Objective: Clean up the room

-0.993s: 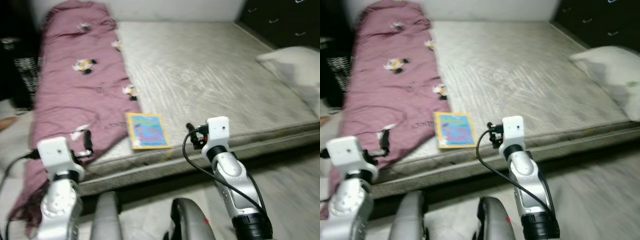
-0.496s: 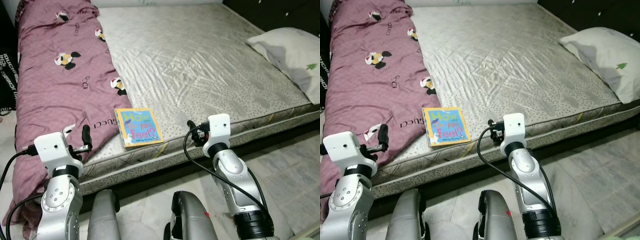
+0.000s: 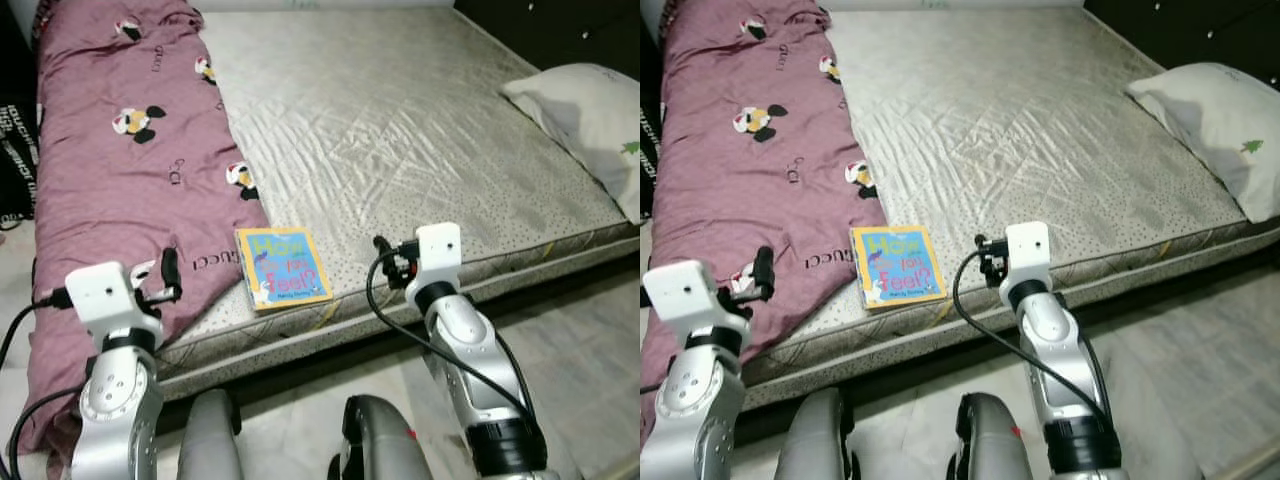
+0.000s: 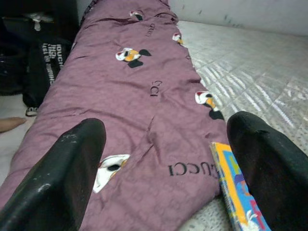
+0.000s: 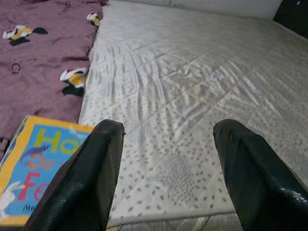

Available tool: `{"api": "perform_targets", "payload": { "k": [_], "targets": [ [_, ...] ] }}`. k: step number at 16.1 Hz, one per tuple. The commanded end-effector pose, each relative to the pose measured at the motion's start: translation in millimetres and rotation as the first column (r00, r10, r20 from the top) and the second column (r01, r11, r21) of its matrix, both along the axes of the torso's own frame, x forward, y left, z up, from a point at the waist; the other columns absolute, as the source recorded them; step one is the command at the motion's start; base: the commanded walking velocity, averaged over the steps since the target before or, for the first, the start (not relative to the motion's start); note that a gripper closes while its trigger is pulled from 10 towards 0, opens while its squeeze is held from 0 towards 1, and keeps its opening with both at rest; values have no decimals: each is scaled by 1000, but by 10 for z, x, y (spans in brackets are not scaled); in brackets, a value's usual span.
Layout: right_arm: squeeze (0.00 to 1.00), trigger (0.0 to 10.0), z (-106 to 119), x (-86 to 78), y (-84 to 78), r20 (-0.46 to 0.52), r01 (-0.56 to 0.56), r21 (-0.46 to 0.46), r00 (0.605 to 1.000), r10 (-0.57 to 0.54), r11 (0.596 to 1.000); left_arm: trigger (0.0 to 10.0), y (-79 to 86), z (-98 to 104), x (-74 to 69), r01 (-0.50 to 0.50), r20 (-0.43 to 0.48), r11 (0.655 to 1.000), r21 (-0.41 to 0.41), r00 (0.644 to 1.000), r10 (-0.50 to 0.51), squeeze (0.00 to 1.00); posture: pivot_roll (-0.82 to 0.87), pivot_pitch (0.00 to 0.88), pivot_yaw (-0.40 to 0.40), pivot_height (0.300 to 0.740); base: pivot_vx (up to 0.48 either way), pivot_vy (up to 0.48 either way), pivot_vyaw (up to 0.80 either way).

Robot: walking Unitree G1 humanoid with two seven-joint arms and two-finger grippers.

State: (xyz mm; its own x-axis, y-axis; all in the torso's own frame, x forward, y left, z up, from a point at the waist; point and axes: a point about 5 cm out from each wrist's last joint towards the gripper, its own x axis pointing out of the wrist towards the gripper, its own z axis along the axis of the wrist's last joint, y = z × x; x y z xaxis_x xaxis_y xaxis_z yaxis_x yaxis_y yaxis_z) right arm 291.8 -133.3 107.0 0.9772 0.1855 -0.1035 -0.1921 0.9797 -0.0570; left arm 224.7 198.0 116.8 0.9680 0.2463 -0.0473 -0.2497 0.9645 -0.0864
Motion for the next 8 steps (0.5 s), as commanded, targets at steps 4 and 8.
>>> {"api": "perform_targets", "payload": {
  "k": [4,8],
  "targets": [
    [0,10000,35,2,-10,7,-3,-4,1000,3,1000,10000,-18,3,0,4,-4,1000,-5,1000,-4,0,-50,82,-86,627,334,0,0],
    [0,10000,34,4,-24,6,-1,-10,1000,1,1000,10000,-37,-12,8,10,-8,1000,-16,1000,-11,0,-53,82,-89,627,346,0,0]
  ]
}}
